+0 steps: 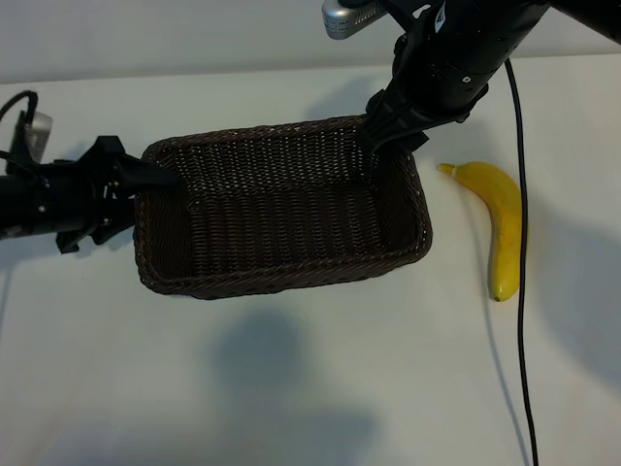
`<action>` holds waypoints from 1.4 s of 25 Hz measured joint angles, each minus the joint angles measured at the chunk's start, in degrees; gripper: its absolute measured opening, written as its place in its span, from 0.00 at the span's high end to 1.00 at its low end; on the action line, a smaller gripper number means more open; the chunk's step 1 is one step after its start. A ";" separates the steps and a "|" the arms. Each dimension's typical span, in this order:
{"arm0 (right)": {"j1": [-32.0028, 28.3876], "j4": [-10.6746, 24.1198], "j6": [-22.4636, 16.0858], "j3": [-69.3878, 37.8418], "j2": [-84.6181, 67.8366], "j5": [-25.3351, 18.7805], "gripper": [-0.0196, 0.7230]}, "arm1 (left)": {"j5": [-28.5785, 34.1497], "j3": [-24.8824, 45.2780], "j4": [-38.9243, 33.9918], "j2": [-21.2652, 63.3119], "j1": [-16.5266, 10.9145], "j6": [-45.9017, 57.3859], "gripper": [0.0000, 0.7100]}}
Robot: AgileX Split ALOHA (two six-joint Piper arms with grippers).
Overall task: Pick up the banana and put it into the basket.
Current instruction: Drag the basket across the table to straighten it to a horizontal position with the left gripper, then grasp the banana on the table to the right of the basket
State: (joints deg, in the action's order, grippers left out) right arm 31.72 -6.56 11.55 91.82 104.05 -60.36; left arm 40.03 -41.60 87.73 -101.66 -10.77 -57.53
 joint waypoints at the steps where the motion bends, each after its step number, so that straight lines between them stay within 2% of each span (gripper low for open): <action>1: 0.00 0.00 0.00 0.00 0.00 -0.06 0.23 | -0.14 0.00 -1.37 1.18 -0.17 0.99 0.17; 9: 0.00 0.00 -0.06 0.00 0.00 -0.41 0.23 | 0.93 0.00 -16.19 7.25 -2.62 10.61 0.17; 21: 0.05 -0.06 -1.09 0.00 0.00 -1.32 0.23 | 3.88 0.00 -25.55 21.86 -3.00 14.30 0.17; 27: 0.05 0.13 -1.24 0.00 0.00 -1.62 0.23 | 8.46 0.00 -29.36 26.72 -3.00 14.41 0.17; 30: 0.05 2.18 -1.74 0.00 0.00 -2.87 0.23 | 9.10 0.00 -30.69 27.89 -3.00 14.41 0.17; 35: -0.64 8.93 -5.10 0.00 0.00 -4.81 0.23 | 9.35 0.00 -31.06 29.57 -3.00 14.29 0.17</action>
State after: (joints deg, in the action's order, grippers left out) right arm 31.08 2.37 6.45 91.82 104.05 -65.17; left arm 49.38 -41.60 56.66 -72.09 -13.77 -43.24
